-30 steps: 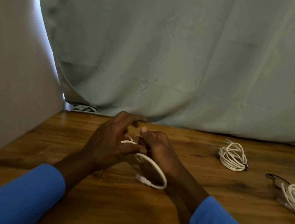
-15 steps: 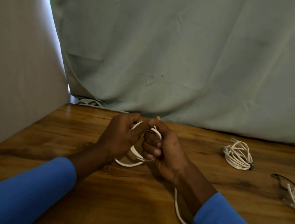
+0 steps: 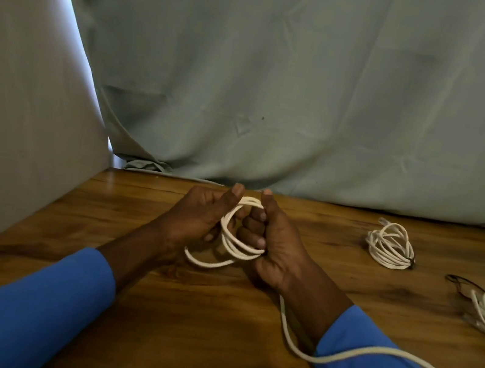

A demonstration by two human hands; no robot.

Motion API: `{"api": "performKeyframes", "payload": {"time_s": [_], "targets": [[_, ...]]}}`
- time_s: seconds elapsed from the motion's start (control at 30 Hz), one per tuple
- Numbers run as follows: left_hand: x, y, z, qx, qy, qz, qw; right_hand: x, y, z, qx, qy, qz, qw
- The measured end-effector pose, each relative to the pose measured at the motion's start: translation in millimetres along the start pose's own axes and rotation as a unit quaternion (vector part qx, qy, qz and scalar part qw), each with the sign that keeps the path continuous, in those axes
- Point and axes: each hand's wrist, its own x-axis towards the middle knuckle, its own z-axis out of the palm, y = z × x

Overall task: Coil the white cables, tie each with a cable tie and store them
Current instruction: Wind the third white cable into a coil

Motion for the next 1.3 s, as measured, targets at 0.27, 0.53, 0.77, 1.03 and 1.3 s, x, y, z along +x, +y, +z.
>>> {"api": "performKeyframes", "payload": {"time_s": [0.27,0.53,0.77,1.03,1.3], "targets": [[-5,-3,4,-0.067,-0.056,-0.034,0.996,-3,-15,-10,0.059,-0.010,0.002,0.998],[3,-11,5,0.080,0.058,-0.027,0.995,-4,-12,-7,-0.191,0.070,-0.148,0.968],[-4,-6,10,0.096,0.055,-0.063,0.992,-1,-7,-7,-0.214,0.140,-0.243,0.936],[-10,18,-15,-0.078,-0.104,-0.190,0.973,9,-27,-24,-0.089,0.260,-0.214,0.937],[10,4,-25,-0.024,0.204,-0.026,0.978,-3,-18,-9,-0.173,0.011,-0.068,0.983]]}}
